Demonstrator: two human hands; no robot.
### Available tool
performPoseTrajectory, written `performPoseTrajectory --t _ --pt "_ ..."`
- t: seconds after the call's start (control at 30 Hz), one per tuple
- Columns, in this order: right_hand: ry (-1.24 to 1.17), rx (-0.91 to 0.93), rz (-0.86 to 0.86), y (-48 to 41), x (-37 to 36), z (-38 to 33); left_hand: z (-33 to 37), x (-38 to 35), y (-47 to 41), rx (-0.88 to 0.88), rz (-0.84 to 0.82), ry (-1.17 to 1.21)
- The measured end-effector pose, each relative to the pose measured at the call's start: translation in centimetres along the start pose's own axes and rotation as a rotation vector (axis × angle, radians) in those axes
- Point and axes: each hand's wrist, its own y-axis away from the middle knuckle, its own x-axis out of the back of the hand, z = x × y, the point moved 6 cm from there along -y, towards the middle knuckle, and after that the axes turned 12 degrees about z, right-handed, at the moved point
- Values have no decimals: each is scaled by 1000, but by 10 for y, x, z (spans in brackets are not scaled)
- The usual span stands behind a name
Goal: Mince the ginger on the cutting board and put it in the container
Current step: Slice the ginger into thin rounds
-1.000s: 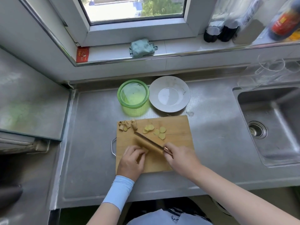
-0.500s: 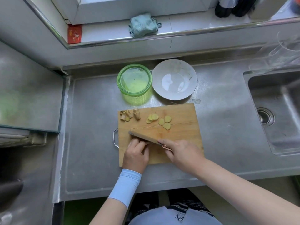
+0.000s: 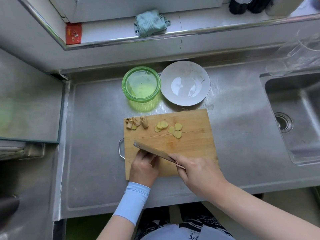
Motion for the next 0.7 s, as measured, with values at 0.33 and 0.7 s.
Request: performPoseTrajectory --t 0.33,0.7 --pt "32 -17 -32 -4 6 5 -1 1 3 -14 40 9" --pt "61 -11 -93 -11 9 6 1 4 -1 -12 29 79"
